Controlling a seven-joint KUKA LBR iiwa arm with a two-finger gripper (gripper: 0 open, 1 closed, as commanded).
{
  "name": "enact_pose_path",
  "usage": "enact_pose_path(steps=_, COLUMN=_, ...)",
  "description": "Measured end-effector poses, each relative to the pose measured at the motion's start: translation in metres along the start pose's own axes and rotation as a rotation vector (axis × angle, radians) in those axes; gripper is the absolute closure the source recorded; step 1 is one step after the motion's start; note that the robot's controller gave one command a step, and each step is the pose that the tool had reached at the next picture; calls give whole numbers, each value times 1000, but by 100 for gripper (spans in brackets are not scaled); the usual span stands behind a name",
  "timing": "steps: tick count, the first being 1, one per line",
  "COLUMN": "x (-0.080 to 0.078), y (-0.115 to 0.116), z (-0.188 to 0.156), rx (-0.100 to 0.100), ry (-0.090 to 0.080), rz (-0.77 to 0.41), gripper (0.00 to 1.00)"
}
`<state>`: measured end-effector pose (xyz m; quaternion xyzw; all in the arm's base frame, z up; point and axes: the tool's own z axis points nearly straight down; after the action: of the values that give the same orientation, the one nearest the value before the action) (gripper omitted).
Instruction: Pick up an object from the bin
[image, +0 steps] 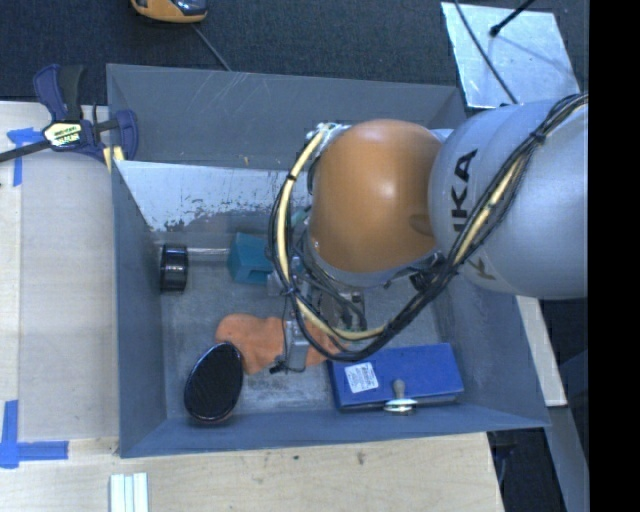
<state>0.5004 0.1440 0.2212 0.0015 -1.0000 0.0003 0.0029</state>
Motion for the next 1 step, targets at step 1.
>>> enact_pose_path(steps=1, x=-2, y=-1, z=-4, rx=-2, ry=-9, rz=3, gripper=0)
